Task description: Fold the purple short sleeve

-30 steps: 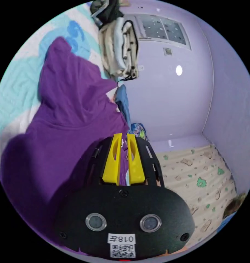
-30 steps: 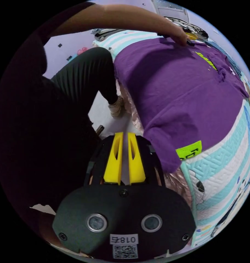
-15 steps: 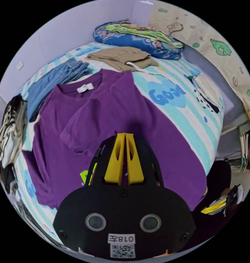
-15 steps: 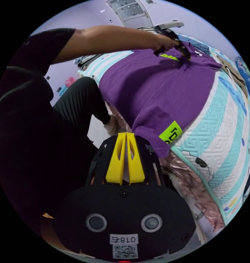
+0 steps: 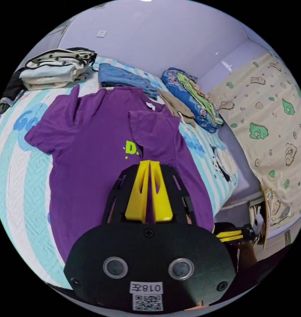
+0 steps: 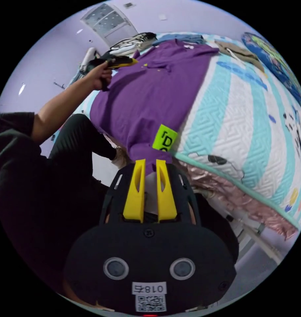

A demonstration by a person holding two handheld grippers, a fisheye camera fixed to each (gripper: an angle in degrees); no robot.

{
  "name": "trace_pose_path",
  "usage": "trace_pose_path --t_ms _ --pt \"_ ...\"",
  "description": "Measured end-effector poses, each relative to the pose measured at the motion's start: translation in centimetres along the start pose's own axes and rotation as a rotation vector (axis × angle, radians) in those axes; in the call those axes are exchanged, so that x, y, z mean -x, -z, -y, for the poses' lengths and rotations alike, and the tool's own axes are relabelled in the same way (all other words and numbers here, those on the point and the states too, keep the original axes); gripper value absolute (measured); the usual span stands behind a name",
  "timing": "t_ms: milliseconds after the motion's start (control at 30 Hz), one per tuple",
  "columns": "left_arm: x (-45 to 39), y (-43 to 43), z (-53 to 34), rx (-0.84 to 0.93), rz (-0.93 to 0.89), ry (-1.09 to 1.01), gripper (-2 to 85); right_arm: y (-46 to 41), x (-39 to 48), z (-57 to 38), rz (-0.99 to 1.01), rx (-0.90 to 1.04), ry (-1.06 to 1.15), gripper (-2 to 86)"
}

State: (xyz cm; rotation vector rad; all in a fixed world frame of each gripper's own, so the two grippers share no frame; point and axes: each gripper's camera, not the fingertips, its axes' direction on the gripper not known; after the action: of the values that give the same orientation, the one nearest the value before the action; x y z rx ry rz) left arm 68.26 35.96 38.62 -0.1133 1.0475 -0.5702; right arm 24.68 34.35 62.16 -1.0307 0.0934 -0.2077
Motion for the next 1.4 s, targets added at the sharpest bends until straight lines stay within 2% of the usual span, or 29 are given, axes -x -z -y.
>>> trace_pose_path --t_ms 133,200,333,467,600,800,1000,1100,1167,1200,1300,1400 --pt "-3.1 -1.0 -3.3 0.080 -0.074 -0.092 -1.0 -1.2 -0.9 -0.1 0.022 0.028 -0.028 7.9" --pt "-4.6 -1.4 -5.0 0.099 -0.117 -0.137 -1.0 -1.5 -0.2 0.5 -0.055 0.065 0.042 8.1" --pt "-8.6 -3.4 -8.1 0.174 -0.212 -0.235 -1.0 -4.2 1.3 1.7 -0.283 0.262 0.217 9.6" --pt "-10.9 -6.9 -8.8 0.280 -0.218 -0.264 -1.0 -5.2 3.0 1.7 -0.330 0.198 0.381 8.4" --pt "-10.9 -10.2 -8.8 0.351 -0.213 -0.186 -1.0 -6.3 3.3 2.1 -0.366 0.176 0.434 7.7" --pt "-10.5 -10.7 -9.1 0.359 -0.205 -0.117 -1.0 -6.1 4.4 1.2 -0.311 0.157 0.416 1.7" --pt "-10.5 -11.0 -9.8 0.352 -0.185 -0.124 -1.0 -4.0 7.4 -0.6 -0.224 0.259 0.369 0.5" --pt "-9.9 -11.1 -10.0 0.354 -0.208 -0.105 -1.0 -3.7 9.3 -0.9 -0.087 0.318 0.329 0.2" --pt "-9.7 -11.1 -10.1 0.360 -0.214 -0.098 -1.0 -4.5 10.6 -1.3 0.123 0.440 0.336 0.2" --pt "-9.6 -11.1 -10.2 0.364 -0.219 -0.092 -1.0 -4.7 10.8 -1.4 0.145 0.462 0.331 0.2" --pt "-9.8 -10.5 -10.3 0.361 -0.226 -0.115 -1.0 -4.7 10.8 -2.0 0.058 0.487 0.280 0.7" --pt "-10.4 -7.8 -11.1 0.266 -0.267 -0.188 -1.0 -2.8 9.2 -1.8 -0.006 0.386 0.174 1.7"
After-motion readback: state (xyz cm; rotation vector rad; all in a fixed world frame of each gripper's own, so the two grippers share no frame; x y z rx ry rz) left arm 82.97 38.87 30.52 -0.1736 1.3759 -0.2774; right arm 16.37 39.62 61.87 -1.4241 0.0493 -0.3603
